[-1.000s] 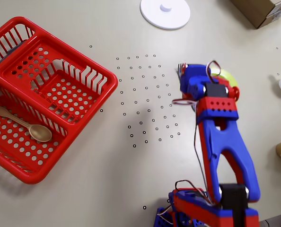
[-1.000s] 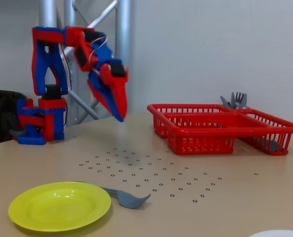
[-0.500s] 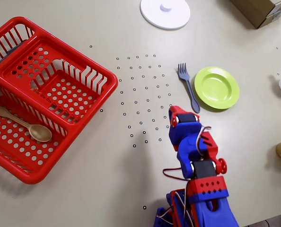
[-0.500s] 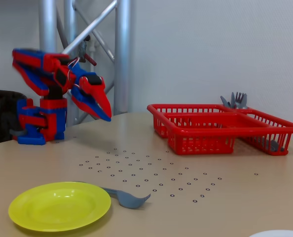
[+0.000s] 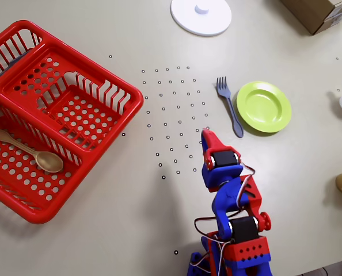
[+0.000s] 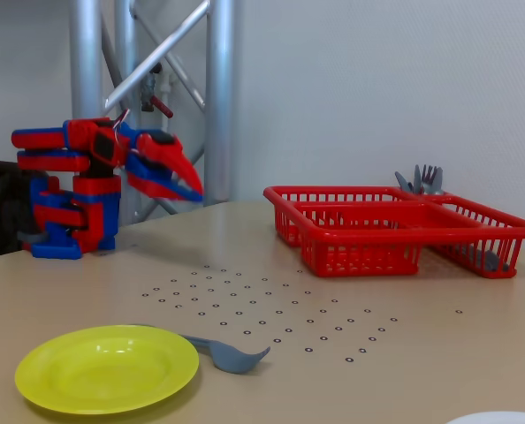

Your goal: Push the fork on the left side of the plate

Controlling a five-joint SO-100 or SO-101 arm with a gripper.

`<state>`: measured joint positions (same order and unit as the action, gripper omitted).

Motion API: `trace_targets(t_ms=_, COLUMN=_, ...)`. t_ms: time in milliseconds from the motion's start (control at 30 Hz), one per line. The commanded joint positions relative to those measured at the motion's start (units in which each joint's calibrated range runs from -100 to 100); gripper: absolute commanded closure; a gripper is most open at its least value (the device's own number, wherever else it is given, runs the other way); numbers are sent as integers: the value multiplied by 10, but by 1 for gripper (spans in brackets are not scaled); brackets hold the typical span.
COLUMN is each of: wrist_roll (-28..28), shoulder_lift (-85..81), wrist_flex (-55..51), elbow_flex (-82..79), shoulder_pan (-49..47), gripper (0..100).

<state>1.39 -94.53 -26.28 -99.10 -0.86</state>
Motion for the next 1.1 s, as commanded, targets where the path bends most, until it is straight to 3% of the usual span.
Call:
trace_targets(t_ms=0, wrist_roll=10, shoulder_lift=-13, wrist_flex=-31, elbow_flex=-8, shoulder_pan=-19, gripper=100)
trace_targets(t_ms=367, wrist_roll=22, shoulder_lift=-13, wrist_flex=-235, elbow_flex=-8, shoulder_pan=-10, gripper=100)
trace_targets(t_ms=633, wrist_roll=23, shoulder_lift=-13, wrist_flex=-250, elbow_flex=-8, shoulder_pan=-7, gripper=100)
trace_targets(t_ms=767, wrist_roll=18, shoulder_lift=-13, wrist_flex=-251, elbow_flex=-8, shoulder_pan=1, gripper=93)
trace_targets(t_ms=1067, wrist_roll=16, shoulder_lift=-12, wrist_flex=-251, elbow_flex=-8, shoulder_pan=4, gripper=95)
